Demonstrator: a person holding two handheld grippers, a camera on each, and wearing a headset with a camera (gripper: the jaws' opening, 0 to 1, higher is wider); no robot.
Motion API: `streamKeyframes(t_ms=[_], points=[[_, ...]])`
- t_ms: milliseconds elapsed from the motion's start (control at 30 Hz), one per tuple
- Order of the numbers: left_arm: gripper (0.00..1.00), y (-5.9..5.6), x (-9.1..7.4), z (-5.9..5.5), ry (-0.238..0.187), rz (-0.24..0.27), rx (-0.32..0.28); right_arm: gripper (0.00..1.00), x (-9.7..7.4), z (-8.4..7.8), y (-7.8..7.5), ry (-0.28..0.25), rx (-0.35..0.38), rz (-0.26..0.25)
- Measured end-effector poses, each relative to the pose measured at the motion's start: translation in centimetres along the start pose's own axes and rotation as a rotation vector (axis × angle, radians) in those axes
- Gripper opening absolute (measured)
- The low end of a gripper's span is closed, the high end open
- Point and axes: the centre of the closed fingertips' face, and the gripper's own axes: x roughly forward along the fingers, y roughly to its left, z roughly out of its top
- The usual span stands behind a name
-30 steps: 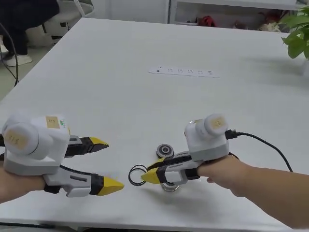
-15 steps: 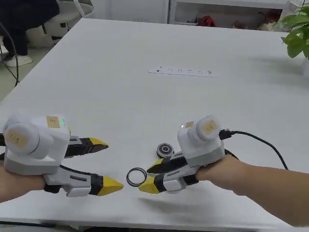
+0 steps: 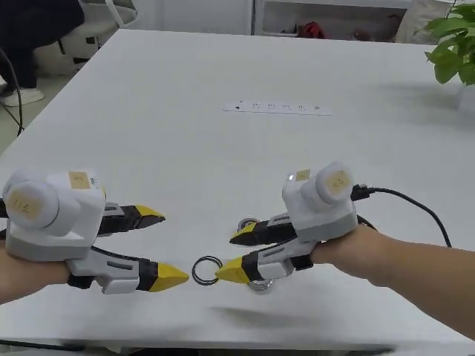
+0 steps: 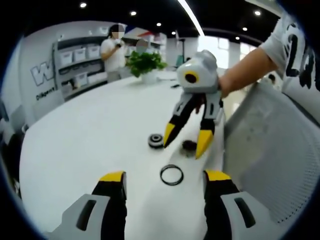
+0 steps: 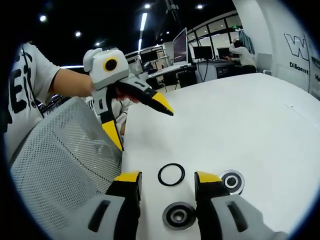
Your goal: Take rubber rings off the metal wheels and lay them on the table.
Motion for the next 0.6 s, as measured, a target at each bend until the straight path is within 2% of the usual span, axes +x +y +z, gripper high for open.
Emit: streamKeyframes(t_ms=[267, 600], points=[[0.64, 0.8, 0.5, 1.5, -0.021, 0.011, 0.022, 0.39, -2.2, 0.8, -2.0, -0.051, 0.030, -0.058], [0.64, 1.8, 1.3, 2.6, -0.023, 0.013, 0.029, 0.40, -4.5, 1.3, -3.7, -0.093, 0.054, -0.112]])
